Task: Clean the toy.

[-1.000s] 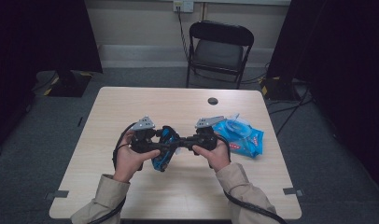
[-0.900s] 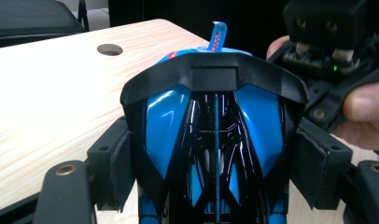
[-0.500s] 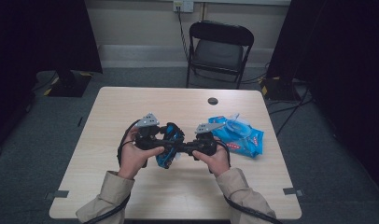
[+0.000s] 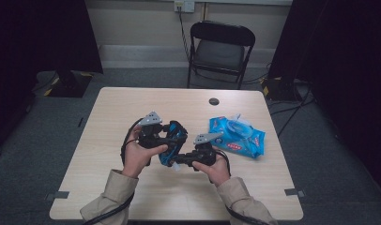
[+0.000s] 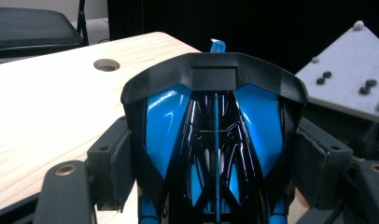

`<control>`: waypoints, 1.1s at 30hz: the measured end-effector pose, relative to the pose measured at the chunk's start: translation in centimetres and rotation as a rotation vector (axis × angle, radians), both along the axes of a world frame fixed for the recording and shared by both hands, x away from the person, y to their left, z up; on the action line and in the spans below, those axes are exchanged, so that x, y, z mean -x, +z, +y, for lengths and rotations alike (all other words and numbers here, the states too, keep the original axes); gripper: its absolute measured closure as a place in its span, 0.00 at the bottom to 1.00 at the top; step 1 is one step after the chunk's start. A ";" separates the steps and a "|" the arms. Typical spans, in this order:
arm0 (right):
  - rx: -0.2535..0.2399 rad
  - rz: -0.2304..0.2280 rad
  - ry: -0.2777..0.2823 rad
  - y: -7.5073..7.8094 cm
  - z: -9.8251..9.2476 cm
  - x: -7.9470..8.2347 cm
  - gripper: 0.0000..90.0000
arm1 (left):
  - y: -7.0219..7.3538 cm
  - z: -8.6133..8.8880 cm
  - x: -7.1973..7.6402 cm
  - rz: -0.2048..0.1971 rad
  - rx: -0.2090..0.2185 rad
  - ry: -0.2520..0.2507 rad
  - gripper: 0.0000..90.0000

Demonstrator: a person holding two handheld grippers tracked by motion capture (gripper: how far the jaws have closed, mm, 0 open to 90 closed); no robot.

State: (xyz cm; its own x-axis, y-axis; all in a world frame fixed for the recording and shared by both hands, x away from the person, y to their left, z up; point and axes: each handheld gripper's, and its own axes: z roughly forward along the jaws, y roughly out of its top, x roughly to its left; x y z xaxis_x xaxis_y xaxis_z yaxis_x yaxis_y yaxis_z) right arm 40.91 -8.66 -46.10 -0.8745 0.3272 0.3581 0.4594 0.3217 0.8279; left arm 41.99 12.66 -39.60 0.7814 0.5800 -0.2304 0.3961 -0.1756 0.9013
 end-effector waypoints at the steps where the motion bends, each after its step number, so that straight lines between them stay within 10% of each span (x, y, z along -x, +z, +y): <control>1: 0.003 0.003 0.003 -0.1 0.0 0.1 0.94 | 0.0 0.0 0.0 0.000 -0.001 -0.003 0.28; 17: -0.021 -0.063 -0.130 2.5 -4.2 -0.8 0.94 | -0.6 0.3 0.6 0.007 -0.036 -0.002 0.28; 33: -0.029 -0.083 -0.098 3.1 -2.0 -0.9 0.94 | -1.0 1.3 1.0 0.026 -0.035 0.018 0.28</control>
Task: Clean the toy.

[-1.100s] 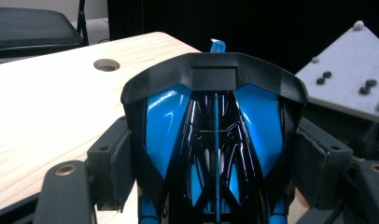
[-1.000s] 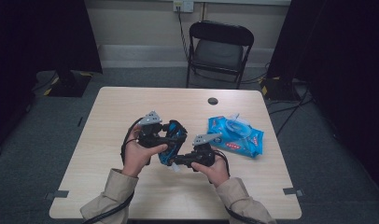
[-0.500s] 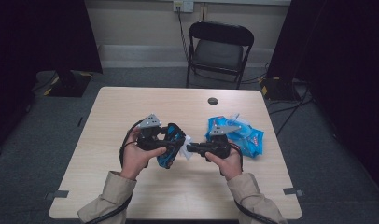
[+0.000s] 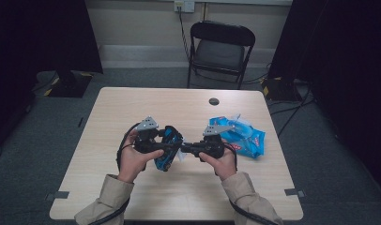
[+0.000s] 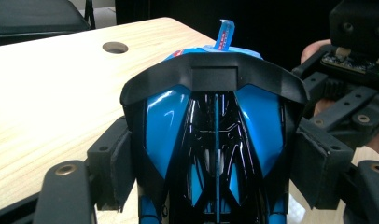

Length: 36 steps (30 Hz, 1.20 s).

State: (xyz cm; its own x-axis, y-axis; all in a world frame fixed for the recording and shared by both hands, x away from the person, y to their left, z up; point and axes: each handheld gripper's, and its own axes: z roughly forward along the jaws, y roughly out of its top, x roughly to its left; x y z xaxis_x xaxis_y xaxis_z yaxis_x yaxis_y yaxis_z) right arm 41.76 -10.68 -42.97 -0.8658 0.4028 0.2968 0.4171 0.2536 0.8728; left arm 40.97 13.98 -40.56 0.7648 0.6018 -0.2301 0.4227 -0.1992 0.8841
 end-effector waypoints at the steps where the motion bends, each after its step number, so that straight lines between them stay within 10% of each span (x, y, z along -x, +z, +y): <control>1: 0.007 -0.007 -0.004 0.2 -0.1 -0.1 0.94 | 0.1 0.1 0.0 -0.002 -0.001 0.000 0.28; 11: -0.029 -0.045 -0.023 2.6 -1.2 -1.0 0.94 | 0.0 0.1 0.0 0.003 -0.006 0.003 0.28; 36: 0.087 0.047 0.092 -2.8 1.4 1.3 0.94 | 0.1 0.7 -0.8 -0.003 0.024 0.051 0.28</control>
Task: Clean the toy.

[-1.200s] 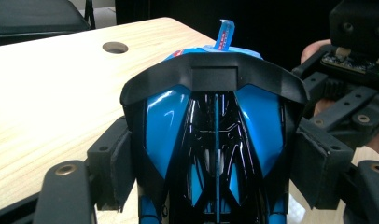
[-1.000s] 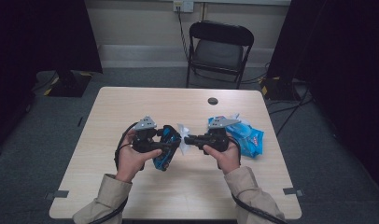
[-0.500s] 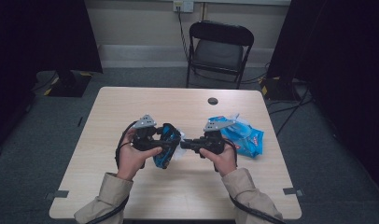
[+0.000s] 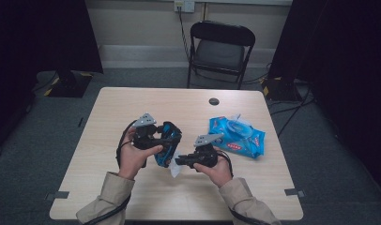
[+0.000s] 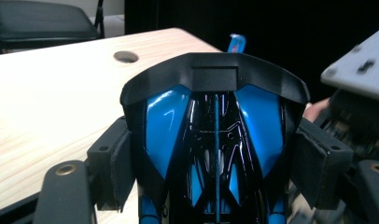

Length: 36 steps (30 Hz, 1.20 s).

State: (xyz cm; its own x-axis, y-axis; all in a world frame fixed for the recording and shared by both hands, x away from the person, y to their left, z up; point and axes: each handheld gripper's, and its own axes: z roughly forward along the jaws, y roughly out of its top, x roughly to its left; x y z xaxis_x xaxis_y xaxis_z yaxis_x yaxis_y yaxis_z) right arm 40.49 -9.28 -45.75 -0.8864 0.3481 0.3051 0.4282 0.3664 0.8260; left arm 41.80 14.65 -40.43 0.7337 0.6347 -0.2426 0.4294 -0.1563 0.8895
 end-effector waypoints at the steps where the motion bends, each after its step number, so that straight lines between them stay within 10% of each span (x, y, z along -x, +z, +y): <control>1: -0.002 -0.001 -0.010 0.1 -0.5 -0.1 0.94 | -0.1 0.3 0.0 0.002 -0.008 0.006 0.28; 16: 0.057 -0.030 -0.239 0.5 -9.2 -1.4 0.93 | -3.8 5.7 -1.1 0.104 -0.123 0.137 0.28; 36: 0.137 -0.011 -0.278 -2.2 -10.9 -1.5 0.92 | -6.8 5.1 -3.5 0.164 -0.154 0.200 0.28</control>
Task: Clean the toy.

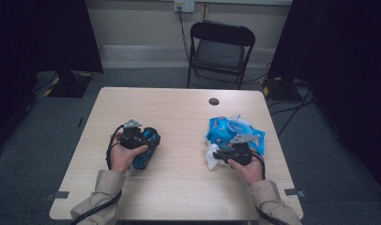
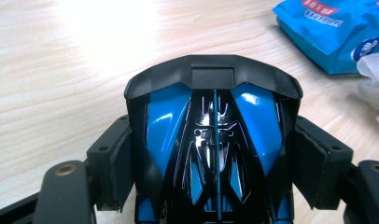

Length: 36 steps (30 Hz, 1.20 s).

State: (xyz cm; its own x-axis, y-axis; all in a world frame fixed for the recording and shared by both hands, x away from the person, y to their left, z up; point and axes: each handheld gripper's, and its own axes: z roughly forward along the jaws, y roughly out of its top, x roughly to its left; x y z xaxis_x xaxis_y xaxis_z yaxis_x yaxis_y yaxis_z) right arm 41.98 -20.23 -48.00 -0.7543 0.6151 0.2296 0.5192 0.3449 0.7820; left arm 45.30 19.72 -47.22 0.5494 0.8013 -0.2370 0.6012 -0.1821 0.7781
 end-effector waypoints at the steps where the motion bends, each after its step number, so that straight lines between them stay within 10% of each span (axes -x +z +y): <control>1: 0.004 0.000 0.001 -0.1 0.1 0.0 0.91 | -0.1 -0.1 -0.1 0.001 -0.011 -0.003 0.28; 19: 0.075 -0.051 -0.007 -1.1 1.5 -0.5 0.80 | -2.0 -0.9 -1.1 0.020 -0.144 0.012 0.28; 36: 0.088 -0.076 -0.035 -1.0 1.9 -0.7 0.53 | -2.3 -0.6 -1.4 0.032 -0.137 0.045 0.26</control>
State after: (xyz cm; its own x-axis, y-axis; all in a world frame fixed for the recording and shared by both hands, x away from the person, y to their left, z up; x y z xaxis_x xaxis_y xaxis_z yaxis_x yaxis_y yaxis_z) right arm 42.63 -18.37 -49.03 -0.7455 0.6563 0.1162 0.4722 0.3970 0.7870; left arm 46.68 19.15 -49.52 0.5063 0.8508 -0.1408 0.6352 -0.2575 0.7281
